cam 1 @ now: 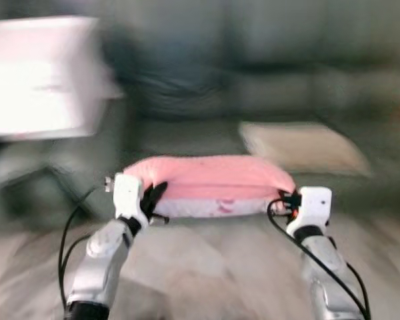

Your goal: Move the pillow to the sofa

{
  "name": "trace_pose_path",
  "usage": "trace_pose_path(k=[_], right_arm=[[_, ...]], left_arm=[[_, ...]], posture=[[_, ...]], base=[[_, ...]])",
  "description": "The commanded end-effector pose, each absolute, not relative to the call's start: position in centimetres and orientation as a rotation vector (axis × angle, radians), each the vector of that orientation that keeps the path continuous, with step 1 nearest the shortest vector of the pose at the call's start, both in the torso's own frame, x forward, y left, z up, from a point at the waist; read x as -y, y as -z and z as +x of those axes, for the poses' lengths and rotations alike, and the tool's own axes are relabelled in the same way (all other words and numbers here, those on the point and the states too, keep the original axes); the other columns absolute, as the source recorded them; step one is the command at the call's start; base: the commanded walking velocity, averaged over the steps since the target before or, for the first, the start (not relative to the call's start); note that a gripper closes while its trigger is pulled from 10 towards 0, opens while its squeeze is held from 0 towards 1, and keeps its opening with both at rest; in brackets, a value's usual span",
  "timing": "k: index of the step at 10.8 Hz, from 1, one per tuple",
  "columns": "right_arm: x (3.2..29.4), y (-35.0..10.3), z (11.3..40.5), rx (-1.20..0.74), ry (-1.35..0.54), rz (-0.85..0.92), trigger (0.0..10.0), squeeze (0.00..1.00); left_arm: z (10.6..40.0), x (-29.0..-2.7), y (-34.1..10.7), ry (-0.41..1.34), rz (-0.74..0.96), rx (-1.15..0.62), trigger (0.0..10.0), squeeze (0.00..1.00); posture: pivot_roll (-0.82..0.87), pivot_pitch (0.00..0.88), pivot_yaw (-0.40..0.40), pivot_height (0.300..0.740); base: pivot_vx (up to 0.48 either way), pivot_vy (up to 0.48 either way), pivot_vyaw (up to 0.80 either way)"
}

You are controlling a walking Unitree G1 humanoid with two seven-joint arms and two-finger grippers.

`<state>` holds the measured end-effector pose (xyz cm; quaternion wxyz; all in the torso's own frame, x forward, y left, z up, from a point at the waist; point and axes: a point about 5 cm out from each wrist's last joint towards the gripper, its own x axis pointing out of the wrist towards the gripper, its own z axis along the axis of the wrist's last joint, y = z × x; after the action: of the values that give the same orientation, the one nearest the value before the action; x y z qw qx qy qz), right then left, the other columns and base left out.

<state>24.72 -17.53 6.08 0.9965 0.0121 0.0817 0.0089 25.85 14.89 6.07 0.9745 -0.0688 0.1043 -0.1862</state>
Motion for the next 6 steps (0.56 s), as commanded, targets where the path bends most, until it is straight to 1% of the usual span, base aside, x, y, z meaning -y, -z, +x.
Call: trace_pose_path(k=[1,6], right_arm=[[17.90,-6.69,24.92,-0.138,-0.001,0.016,10.0,0.00],[17.93,-6.67,24.92,-0.140,0.005,0.021,10.0,0.00]], left_arm=[[26.26,-15.57,-6.80,0.351,-0.124,-0.176,10.0,0.00],[26.23,-15.31,-6.78,0.360,-0.128,-0.176,10.0,0.00]], posture=[[-0.05,0.000,-0.016,0.740],[-0.05,0.000,-0.015,0.740]], base=[[0.424,0.000,0.00],[0.428,0.000,0.00]])
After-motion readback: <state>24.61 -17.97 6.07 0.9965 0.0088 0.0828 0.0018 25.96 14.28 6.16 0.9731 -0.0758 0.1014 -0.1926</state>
